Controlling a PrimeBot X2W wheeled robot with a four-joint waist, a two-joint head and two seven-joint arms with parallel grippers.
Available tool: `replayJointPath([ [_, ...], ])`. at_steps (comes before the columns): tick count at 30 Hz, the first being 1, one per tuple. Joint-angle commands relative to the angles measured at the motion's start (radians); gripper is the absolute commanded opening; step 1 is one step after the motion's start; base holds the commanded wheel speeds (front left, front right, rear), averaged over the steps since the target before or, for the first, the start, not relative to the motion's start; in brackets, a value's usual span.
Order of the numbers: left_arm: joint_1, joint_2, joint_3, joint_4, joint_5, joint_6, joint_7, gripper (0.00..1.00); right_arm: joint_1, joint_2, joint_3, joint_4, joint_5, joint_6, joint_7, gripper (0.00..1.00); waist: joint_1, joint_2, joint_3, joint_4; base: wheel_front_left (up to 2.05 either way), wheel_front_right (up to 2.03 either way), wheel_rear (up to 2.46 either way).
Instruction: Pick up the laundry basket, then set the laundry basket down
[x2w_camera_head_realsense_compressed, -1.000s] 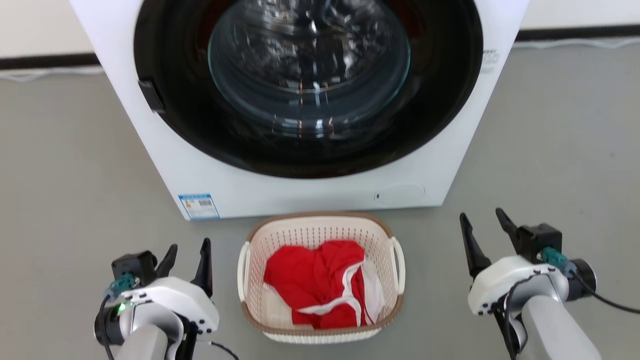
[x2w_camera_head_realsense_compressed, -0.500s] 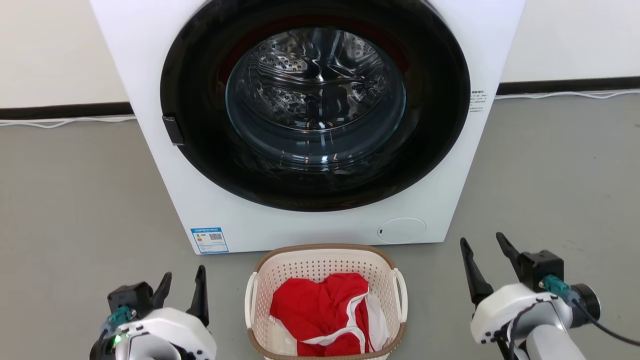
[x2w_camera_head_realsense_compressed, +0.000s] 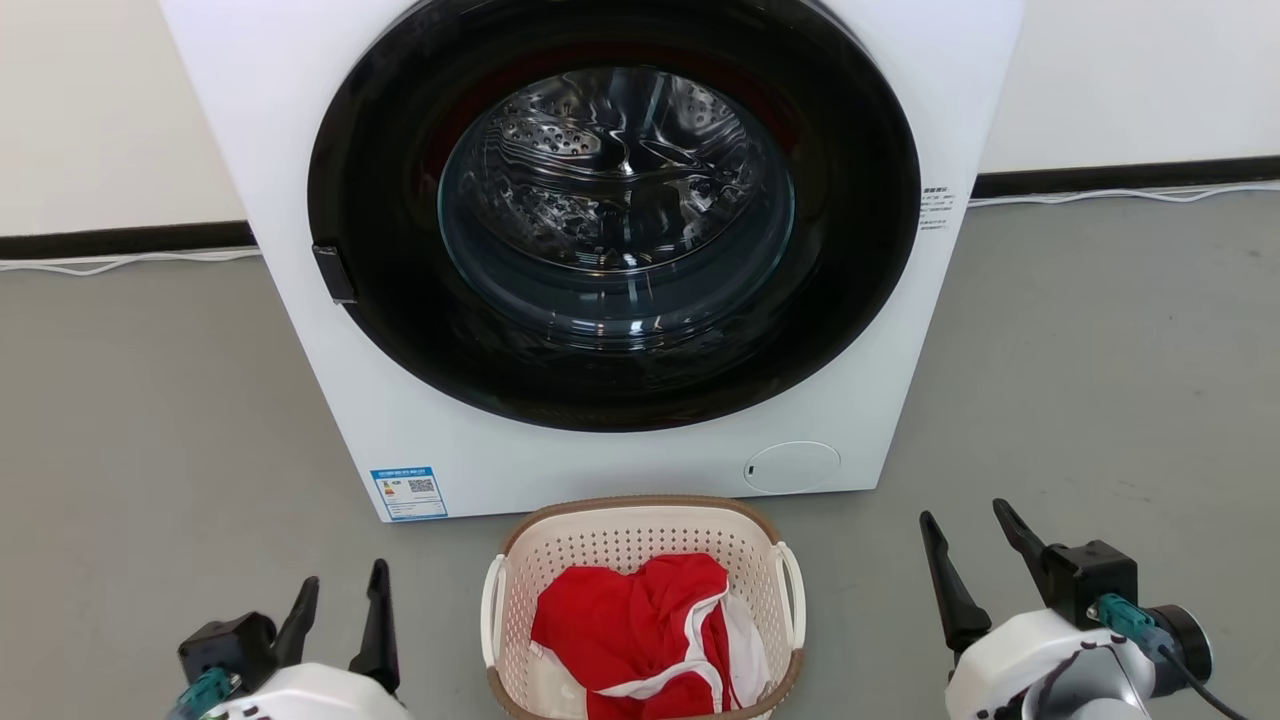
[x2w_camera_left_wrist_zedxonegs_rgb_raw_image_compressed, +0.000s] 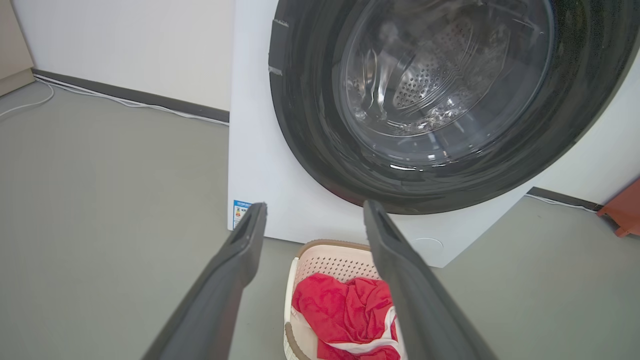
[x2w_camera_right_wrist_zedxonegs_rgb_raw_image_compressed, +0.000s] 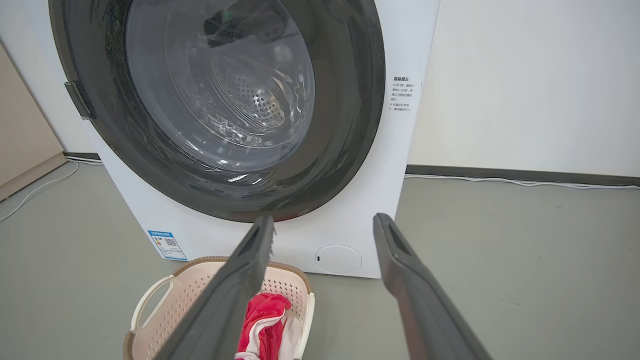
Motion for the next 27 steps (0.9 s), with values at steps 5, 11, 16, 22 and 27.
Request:
replayJointPath([
  [5,0.031,0.023,0.049,-0.118,-0.017,0.032,0.018,1.00,0.015,0.001,0.015,-0.082,0.002,0.005,0.022,1.00,0.0000,-0.0001,-0.004,-0.006,0.00,0.00,0.00],
  [11,0.068,0.029,0.057,-0.177,-0.026,0.049,0.036,1.00,0.034,0.001,0.013,-0.111,0.007,0.005,0.036,1.00,0.0000,-0.0001,-0.003,-0.008,0.00,0.00,0.00],
  [16,0.098,0.019,0.025,-0.163,-0.025,0.050,0.043,0.00,0.056,0.001,-0.007,-0.089,0.000,0.000,0.035,0.00,0.0000,-0.0001,-0.002,-0.008,0.00,0.00,0.00],
  [22,0.115,0.000,0.024,-0.111,-0.043,0.047,0.049,0.00,0.079,0.004,-0.009,-0.036,0.021,0.000,0.041,0.00,0.0000,-0.0001,-0.001,-0.007,0.00,0.00,0.00],
  [27,0.108,-0.003,0.032,-0.112,-0.089,0.038,0.060,0.00,0.075,0.004,-0.014,-0.038,0.087,0.000,0.051,0.00,0.0023,-0.0001,-0.001,-0.005,0.00,0.00,0.00],
])
